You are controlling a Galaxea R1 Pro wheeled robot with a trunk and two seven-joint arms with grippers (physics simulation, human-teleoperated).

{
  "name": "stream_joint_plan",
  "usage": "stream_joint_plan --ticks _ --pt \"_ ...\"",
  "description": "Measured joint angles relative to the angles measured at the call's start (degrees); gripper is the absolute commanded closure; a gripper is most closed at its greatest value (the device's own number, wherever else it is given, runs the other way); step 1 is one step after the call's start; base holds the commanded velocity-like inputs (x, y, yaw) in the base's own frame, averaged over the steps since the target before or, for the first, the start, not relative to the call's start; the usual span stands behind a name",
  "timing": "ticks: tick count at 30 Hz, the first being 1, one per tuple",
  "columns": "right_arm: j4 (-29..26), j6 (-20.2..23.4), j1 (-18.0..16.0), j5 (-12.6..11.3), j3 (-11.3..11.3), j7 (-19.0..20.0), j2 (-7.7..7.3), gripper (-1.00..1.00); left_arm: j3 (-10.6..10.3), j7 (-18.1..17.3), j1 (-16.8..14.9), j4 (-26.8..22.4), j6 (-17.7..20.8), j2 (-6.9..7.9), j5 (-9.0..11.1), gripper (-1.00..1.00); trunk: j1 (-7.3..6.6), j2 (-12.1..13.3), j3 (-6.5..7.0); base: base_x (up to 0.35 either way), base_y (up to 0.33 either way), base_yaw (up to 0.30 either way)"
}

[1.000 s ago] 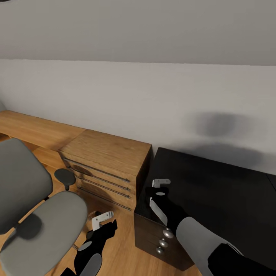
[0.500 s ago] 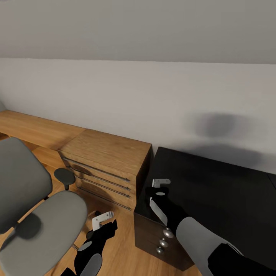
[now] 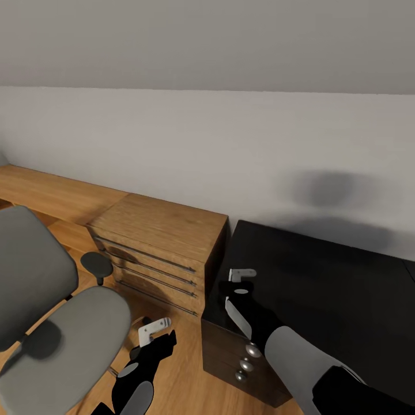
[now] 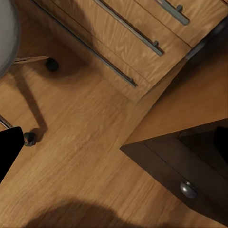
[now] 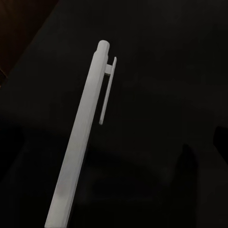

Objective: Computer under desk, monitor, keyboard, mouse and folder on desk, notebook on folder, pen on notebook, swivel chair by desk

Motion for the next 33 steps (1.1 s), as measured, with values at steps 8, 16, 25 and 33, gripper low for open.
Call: stream_joint_plan --ticks 8,16,25,33 --pt "0.0 1.0 0.0 0.1 0.0 -1.3 0.00 -1.00 0.0 0.0 0.0 0.0 0.0 0.00 0.0 -1.00 0.00 0.0 0.00 0.000 0.000 0.000" --pt "-0.4 2.1 0.0 0.2 0.1 -1.8 0.00 -1.00 0.0 0.0 0.0 0.0 0.0 0.00 0.0 -1.00 0.42 -0.8 -0.35 0.000 0.000 0.000" --pt "-0.9 2.2 0.0 0.4 0.1 -1.8 0.00 1.00 0.0 0.0 0.0 0.0 0.1 0.00 0.1 -1.00 0.87 -1.6 -0.71 0.000 0.000 0.000" --pt "-0.9 2.1 0.0 0.3 0.1 -1.7 0.00 1.00 0.0 0.0 0.0 0.0 0.1 0.00 0.1 -1.00 0.87 -1.6 -0.71 0.000 0.000 0.000"
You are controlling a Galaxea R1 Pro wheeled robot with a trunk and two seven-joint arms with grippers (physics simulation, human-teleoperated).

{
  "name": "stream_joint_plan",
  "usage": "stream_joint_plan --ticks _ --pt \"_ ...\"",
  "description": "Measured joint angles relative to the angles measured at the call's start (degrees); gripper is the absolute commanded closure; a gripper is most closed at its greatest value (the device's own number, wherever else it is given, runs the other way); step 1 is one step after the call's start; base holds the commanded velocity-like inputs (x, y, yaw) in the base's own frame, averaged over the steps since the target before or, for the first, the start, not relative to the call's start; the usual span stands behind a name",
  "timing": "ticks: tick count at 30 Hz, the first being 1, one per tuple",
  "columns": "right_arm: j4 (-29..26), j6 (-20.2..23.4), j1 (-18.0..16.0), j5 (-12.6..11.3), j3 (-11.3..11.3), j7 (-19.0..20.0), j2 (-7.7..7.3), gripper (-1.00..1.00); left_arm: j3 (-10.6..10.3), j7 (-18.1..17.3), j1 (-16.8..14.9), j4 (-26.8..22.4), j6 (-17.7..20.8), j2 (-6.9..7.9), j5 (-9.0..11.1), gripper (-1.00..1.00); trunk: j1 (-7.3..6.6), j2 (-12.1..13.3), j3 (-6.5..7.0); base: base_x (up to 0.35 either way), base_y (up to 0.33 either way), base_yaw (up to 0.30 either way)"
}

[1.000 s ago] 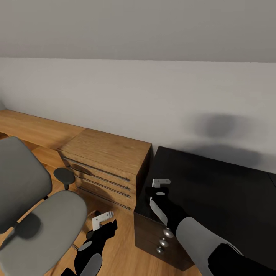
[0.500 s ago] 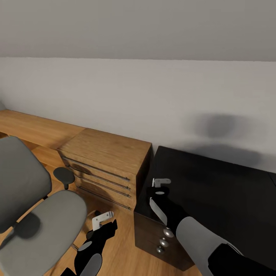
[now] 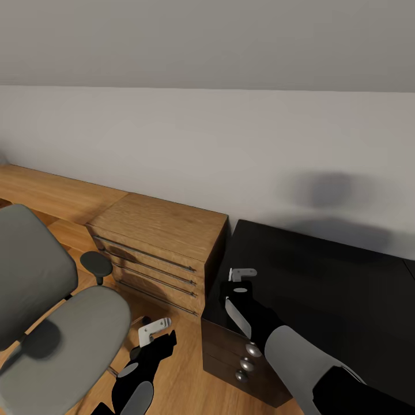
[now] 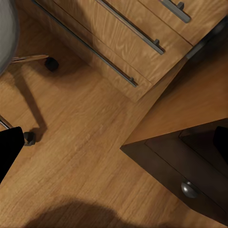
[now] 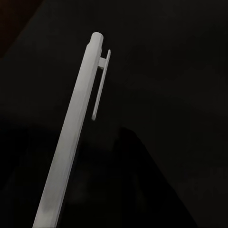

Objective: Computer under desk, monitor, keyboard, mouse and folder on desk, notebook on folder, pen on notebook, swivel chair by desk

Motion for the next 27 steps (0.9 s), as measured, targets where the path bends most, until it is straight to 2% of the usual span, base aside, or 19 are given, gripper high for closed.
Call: stream_joint_plan --ticks 15,21,27 --pt "0.0 0.1 0.0 -0.1 0.0 0.0 0.00 1.00 0.0 0.0 0.0 0.0 0.0 0.00 0.0 -1.00 0.00 0.0 0.00 0.000 0.000 0.000" --pt "-0.7 1.9 0.0 -0.1 0.0 0.0 0.00 1.00 0.0 0.0 0.0 0.0 0.0 0.00 0.0 -1.00 0.00 0.0 0.00 0.000 0.000 0.000" --pt "-1.4 3.6 0.0 -0.2 -1.0 0.1 0.00 1.00 -0.1 0.0 0.0 0.0 0.0 0.00 0.0 -1.00 0.00 0.0 0.00 0.000 0.000 0.000"
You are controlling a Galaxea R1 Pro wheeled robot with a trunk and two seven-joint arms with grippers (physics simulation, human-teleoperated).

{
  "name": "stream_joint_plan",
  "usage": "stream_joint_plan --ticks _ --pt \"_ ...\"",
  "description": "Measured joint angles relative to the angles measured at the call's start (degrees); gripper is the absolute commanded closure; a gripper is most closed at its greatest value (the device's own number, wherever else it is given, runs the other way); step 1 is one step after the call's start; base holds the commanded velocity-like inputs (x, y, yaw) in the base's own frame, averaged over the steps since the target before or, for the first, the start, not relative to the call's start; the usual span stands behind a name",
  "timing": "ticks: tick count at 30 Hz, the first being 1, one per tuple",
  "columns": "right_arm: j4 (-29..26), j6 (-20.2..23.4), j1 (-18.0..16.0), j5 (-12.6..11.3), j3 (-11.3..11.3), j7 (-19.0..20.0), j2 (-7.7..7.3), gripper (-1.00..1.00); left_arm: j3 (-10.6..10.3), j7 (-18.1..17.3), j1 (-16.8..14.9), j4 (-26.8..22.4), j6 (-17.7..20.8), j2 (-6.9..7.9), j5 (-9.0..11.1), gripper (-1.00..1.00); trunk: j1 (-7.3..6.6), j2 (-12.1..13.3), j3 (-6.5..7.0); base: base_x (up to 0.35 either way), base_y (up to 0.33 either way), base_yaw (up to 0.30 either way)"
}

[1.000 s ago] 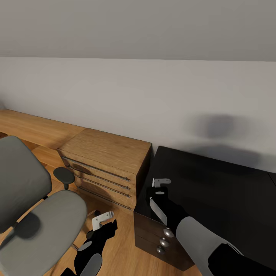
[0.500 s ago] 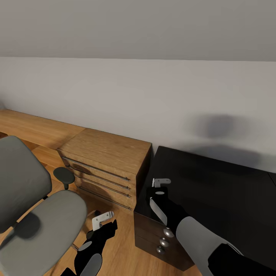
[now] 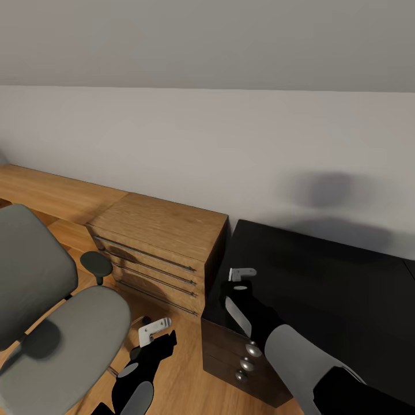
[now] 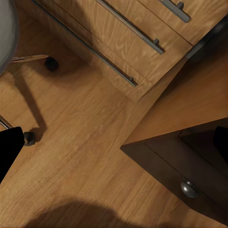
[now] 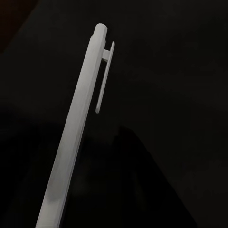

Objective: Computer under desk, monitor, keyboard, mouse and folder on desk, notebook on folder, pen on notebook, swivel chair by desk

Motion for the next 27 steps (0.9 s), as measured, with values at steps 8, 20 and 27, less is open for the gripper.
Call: stream_joint_plan --ticks 8,20,27 --pt "-1.3 3.4 0.0 -0.7 -1.4 0.0 0.00 1.00 0.0 0.0 0.0 -0.1 0.0 0.00 0.0 -1.00 0.00 0.0 0.00 0.000 0.000 0.000" --pt "-2.7 6.6 -0.1 -4.7 -1.8 0.1 0.00 1.00 0.0 0.0 0.0 -0.1 0.0 0.00 0.0 -1.00 0.00 0.0 0.00 0.000 0.000 0.000" --pt "-2.7 6.7 -0.1 -4.8 -1.8 0.0 0.00 1.00 0.0 0.0 0.0 -0.1 0.0 0.00 0.0 -1.00 0.00 0.0 0.00 0.000 0.000 0.000"
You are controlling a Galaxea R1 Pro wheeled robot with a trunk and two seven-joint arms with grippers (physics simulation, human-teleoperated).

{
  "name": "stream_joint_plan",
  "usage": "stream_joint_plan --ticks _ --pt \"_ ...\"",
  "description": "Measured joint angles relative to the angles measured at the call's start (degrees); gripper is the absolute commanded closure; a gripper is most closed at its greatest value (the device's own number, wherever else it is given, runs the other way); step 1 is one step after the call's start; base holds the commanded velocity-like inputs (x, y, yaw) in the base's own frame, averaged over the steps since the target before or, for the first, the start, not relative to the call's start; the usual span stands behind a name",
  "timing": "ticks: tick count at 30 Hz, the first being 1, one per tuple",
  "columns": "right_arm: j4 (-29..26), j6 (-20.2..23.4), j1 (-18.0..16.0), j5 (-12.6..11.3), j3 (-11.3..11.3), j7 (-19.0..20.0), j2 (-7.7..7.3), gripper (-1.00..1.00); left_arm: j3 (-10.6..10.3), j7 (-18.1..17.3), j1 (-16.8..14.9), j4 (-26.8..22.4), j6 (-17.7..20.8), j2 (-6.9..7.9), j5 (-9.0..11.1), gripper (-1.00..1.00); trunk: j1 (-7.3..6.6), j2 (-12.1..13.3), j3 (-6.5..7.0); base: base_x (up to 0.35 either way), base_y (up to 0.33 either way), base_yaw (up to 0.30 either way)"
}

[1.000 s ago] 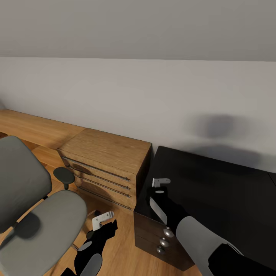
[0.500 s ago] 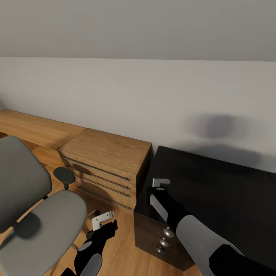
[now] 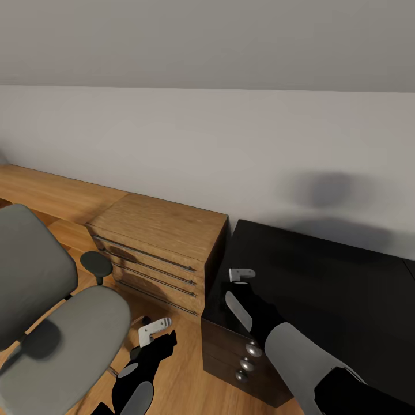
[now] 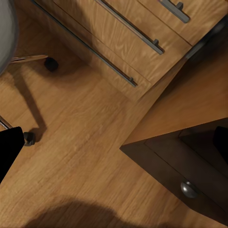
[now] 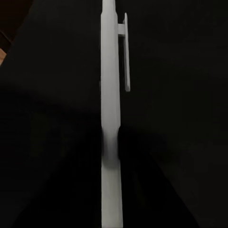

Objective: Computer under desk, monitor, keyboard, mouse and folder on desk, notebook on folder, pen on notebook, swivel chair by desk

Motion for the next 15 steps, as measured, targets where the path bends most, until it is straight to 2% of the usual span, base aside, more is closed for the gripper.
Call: stream_joint_plan --ticks 5,10,15 --pt "0.0 0.0 0.0 0.0 0.0 0.0 0.00 1.00 0.0 0.0 0.0 0.0 0.0 0.08 0.0 -1.00 0.00 0.0 0.00 0.000 0.000 0.000" --pt "1.2 -0.2 0.0 -0.1 0.0 0.0 0.00 1.00 -0.1 0.0 0.0 0.0 0.0 0.09 0.0 -1.00 -1.09 2.0 0.89 0.000 0.000 0.000" --pt "2.5 -0.7 0.0 -0.3 0.0 -0.2 0.00 1.00 -1.4 0.1 0.0 0.0 -0.1 0.16 -0.1 -1.00 -2.19 4.0 1.79 0.000 0.000 0.000"
